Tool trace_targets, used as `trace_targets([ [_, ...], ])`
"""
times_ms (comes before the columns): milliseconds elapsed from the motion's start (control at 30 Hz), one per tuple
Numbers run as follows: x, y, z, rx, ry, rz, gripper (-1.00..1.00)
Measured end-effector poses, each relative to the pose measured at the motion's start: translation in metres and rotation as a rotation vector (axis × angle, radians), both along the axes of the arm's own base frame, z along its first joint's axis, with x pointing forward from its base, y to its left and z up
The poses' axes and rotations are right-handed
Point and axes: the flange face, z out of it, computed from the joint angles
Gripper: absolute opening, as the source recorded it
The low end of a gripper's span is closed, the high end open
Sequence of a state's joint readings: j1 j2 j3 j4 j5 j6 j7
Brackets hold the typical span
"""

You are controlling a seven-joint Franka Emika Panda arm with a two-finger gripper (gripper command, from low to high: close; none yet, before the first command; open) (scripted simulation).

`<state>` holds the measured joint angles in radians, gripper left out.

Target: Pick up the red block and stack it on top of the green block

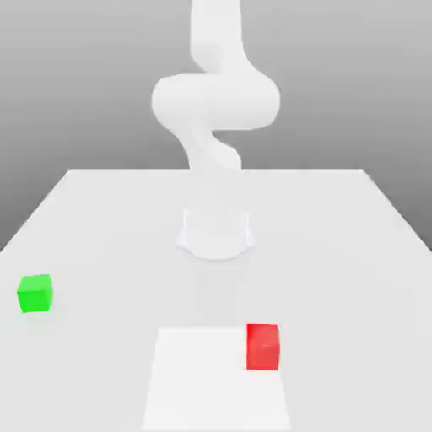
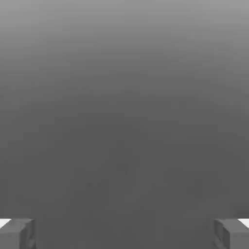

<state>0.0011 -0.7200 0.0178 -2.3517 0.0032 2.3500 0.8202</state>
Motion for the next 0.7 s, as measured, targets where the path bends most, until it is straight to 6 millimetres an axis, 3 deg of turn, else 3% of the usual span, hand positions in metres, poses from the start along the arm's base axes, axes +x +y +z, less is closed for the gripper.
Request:
trace_targets([
  [133, 0.043, 0.017, -0.099, 0.007, 0.154, -0.002, 0.0],
  [300, 0.062, 0.036, -0.224, 0.011, 0.34, -0.008, 0.0],
  [433, 0.051, 0.049, -0.32, 0.012, 0.489, -0.013, 0.0],
  [567, 0.02, 0.059, -0.407, 0.009, 0.634, -0.02, 0.0],
  [633, 0.002, 0.063, -0.442, 0.006, 0.694, -0.021, 0.0],
  [700, -0.002, 0.064, -0.466, 0.007, 0.712, -0.024, 0.0],
])
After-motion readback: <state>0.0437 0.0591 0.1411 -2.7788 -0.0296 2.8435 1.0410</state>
